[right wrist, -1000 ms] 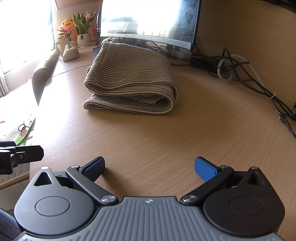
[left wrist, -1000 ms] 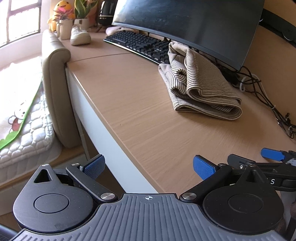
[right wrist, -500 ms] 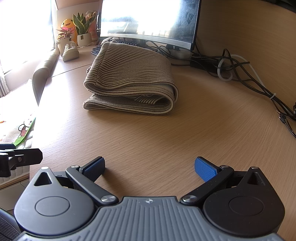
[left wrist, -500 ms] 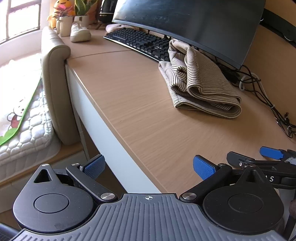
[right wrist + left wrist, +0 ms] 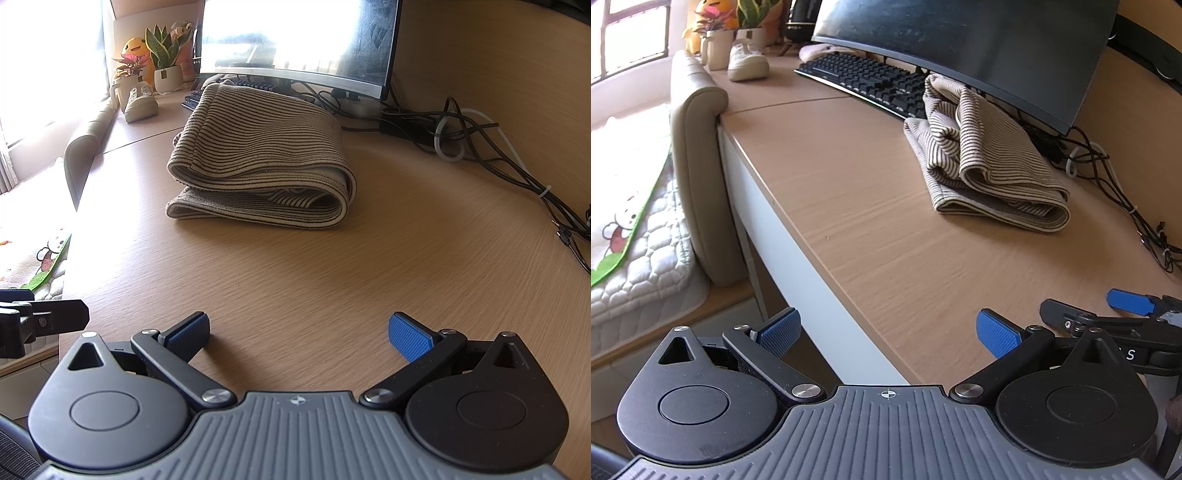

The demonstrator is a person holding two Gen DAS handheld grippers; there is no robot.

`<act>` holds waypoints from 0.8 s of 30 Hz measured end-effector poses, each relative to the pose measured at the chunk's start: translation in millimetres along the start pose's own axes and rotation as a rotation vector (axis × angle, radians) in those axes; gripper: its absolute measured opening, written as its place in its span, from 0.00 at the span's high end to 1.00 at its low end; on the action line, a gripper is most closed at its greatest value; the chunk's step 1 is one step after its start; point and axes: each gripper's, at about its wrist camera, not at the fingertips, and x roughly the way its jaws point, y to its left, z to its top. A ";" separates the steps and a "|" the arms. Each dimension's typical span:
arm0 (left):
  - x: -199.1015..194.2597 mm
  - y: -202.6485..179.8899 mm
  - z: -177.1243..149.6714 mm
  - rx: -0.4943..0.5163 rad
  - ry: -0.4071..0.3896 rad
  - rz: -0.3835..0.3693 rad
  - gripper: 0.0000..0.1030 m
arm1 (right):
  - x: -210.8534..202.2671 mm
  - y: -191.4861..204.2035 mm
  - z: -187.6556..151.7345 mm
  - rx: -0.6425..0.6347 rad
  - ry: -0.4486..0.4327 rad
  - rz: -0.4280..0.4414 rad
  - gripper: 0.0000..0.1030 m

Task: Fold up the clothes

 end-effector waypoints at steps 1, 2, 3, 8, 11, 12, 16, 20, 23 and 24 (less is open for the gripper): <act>0.0 0.0 0.0 -0.001 0.000 -0.001 0.00 | 0.0 0.0 0.0 0.000 0.000 0.000 0.00; 0.0 -0.2 0.0 0.001 0.001 -0.003 0.00 | 0.0 0.0 0.0 0.000 0.000 0.000 0.00; 0.0 -0.4 0.0 0.002 0.001 -0.004 0.00 | 0.0 0.2 0.0 0.000 0.000 0.000 0.00; -0.2 -1.2 -0.8 0.005 0.004 -0.010 0.00 | 0.0 -0.1 0.0 0.000 0.000 0.000 0.00; -0.4 -1.0 -1.2 0.003 0.005 -0.008 0.00 | 0.0 -0.2 0.0 0.000 0.000 0.000 0.00; -0.4 -0.8 -1.2 0.002 0.005 -0.008 0.00 | 0.0 -0.2 0.0 0.000 0.000 0.000 0.00; 0.0 -0.9 -1.4 0.003 0.009 -0.007 0.00 | 0.0 -0.7 -0.2 -0.001 0.000 0.001 0.00; 0.0 -1.1 -1.7 0.002 0.011 -0.008 0.00 | 0.0 -1.0 -0.3 -0.002 0.000 0.002 0.00; 0.3 -0.7 -1.9 -0.001 0.014 -0.009 0.00 | 0.0 -1.2 -0.4 -0.002 0.000 0.002 0.00; 0.4 -0.7 -2.0 -0.002 0.015 -0.009 0.00 | 0.0 -1.2 -0.4 -0.002 0.000 0.002 0.00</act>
